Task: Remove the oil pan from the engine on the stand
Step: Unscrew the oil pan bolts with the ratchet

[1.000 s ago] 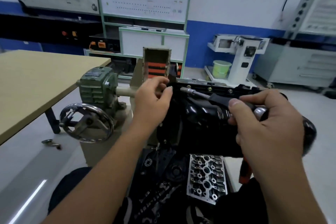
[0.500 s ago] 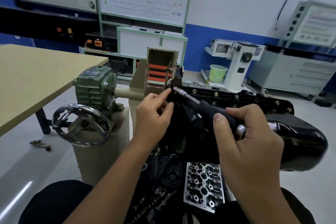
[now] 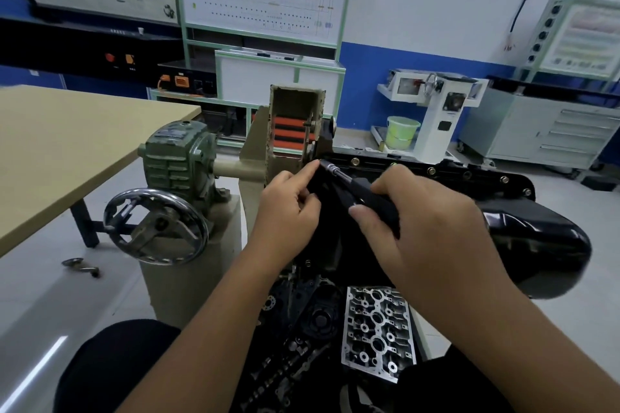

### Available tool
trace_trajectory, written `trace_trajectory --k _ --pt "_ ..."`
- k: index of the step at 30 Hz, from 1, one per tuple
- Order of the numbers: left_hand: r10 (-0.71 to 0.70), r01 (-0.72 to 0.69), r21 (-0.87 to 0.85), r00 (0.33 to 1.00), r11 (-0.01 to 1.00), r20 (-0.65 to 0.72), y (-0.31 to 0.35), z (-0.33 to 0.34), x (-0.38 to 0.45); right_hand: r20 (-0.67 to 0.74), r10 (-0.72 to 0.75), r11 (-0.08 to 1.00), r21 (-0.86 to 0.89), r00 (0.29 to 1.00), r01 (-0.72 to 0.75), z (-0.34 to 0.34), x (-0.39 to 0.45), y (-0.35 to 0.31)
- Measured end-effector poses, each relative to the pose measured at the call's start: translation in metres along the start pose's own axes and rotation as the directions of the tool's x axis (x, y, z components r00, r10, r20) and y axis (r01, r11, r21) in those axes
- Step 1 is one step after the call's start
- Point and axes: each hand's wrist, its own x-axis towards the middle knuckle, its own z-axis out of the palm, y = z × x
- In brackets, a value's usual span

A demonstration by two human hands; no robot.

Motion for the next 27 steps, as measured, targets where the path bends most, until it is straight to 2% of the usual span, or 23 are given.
trace_trajectory --k 3,5,7,9,11,15,17,19,21,22,24,25,26,27 --pt "0.026 -0.024 0.031 0.998 0.999 -0.052 0.008 0.0 -0.006 0.1 -0.089 0.979 -0.174 0.991 0.106 -0.008 0.012 -0.005" --pt "0.177 -0.166 0.081 0.973 0.983 -0.151 0.021 0.002 -0.013 0.186 -0.15 0.943 -0.266 0.971 0.197 -0.013 0.025 -0.008" --pt "0.35 -0.338 0.088 0.914 0.937 -0.205 0.032 0.006 -0.016 0.283 -0.215 0.913 -0.282 0.935 0.296 -0.02 0.04 -0.009" --pt "0.442 -0.437 0.076 0.863 0.896 -0.245 0.041 0.006 -0.013 0.376 -0.272 0.876 -0.284 0.886 0.39 -0.029 0.058 -0.011" --pt "0.453 -0.456 0.06 0.844 0.888 -0.289 0.047 0.004 -0.01 0.431 -0.312 0.837 -0.298 0.847 0.459 -0.036 0.07 -0.015" --pt "0.336 -0.38 -0.086 0.887 0.921 -0.318 0.055 0.01 -0.01 0.458 -0.349 0.83 -0.254 0.817 0.497 -0.03 0.072 -0.028" --pt "0.258 -0.299 -0.1 0.919 0.949 -0.298 0.053 0.009 -0.007 0.399 -0.336 0.894 -0.15 0.853 0.422 -0.029 0.07 -0.031" --pt "0.177 -0.23 -0.145 0.935 0.962 -0.307 0.052 0.001 -0.004 0.356 -0.247 0.967 0.036 0.901 0.251 -0.032 0.065 -0.028" --pt "0.288 -0.352 -0.095 0.87 0.931 -0.399 0.05 -0.006 -0.002 0.338 -0.093 0.976 0.216 0.937 0.019 -0.036 0.05 -0.019" --pt "0.355 -0.41 -0.034 0.826 0.912 -0.438 0.048 -0.008 -0.002 0.321 -0.014 0.97 0.236 0.947 -0.066 -0.035 0.037 -0.015" --pt "0.367 -0.408 0.033 0.78 0.913 -0.506 0.049 -0.011 0.002 0.245 0.124 0.953 0.239 0.962 -0.184 -0.029 0.007 -0.006" --pt "0.35 -0.39 0.039 0.771 0.92 -0.533 0.05 -0.011 0.003 0.181 0.21 0.906 0.334 0.961 -0.261 -0.025 -0.007 -0.003" --pt "0.332 -0.379 0.034 0.76 0.925 -0.558 0.051 -0.012 0.004 0.12 0.304 0.801 0.505 0.945 -0.322 -0.021 -0.019 -0.002" --pt "0.308 -0.365 0.016 0.761 0.931 -0.572 0.051 -0.012 0.005 0.092 0.415 0.637 0.681 0.905 -0.361 -0.016 -0.026 -0.003"
